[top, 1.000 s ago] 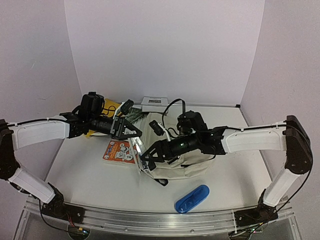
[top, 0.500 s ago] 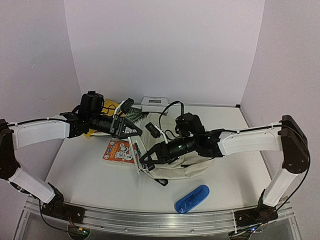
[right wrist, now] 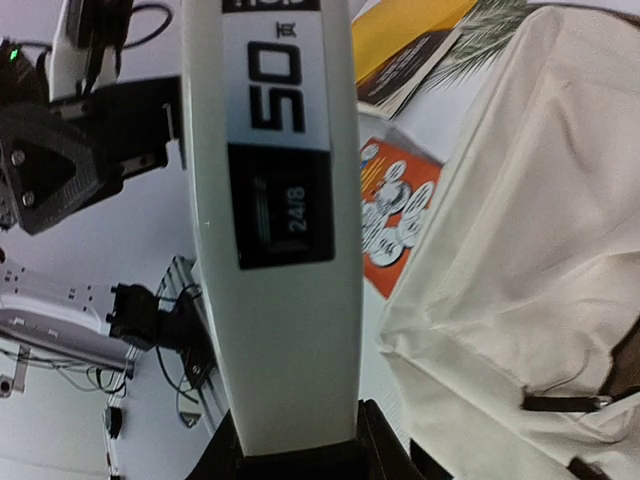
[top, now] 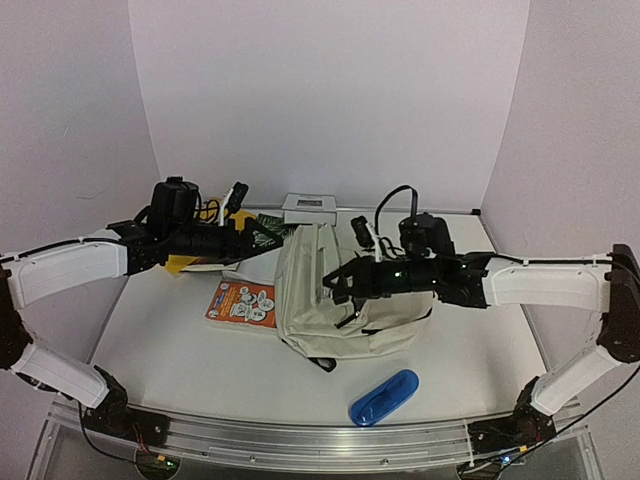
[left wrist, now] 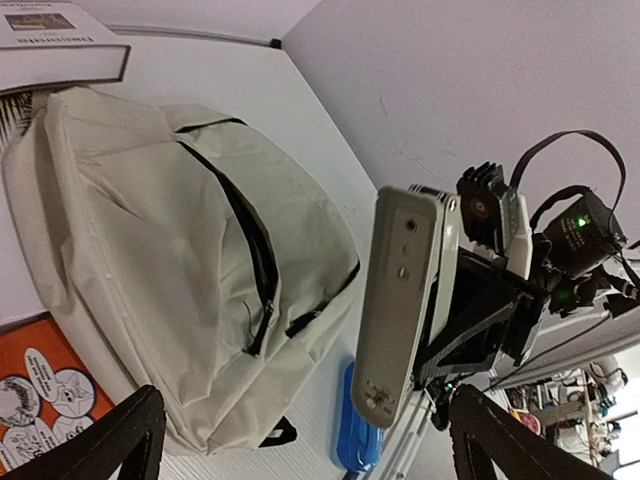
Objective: Pack the student bag
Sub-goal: Place the stationery in the student bag.
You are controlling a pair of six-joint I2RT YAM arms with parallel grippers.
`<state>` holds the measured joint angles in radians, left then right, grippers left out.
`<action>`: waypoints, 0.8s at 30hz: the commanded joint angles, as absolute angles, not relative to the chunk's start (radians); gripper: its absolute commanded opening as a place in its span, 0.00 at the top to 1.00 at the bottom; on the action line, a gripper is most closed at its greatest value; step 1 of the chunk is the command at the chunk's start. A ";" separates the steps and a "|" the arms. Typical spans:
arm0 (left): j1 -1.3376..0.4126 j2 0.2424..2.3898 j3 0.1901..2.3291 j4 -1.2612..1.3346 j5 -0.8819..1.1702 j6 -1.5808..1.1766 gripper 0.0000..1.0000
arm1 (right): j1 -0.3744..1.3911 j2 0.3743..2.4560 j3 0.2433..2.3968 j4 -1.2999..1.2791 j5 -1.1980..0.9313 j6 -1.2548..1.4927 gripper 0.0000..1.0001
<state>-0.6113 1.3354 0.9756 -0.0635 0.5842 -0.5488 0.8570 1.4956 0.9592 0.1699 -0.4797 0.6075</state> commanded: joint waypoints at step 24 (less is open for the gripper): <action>-0.965 2.036 1.727 -0.464 -0.005 -0.481 0.43 | 0.544 1.289 0.955 -0.140 0.053 0.552 1.00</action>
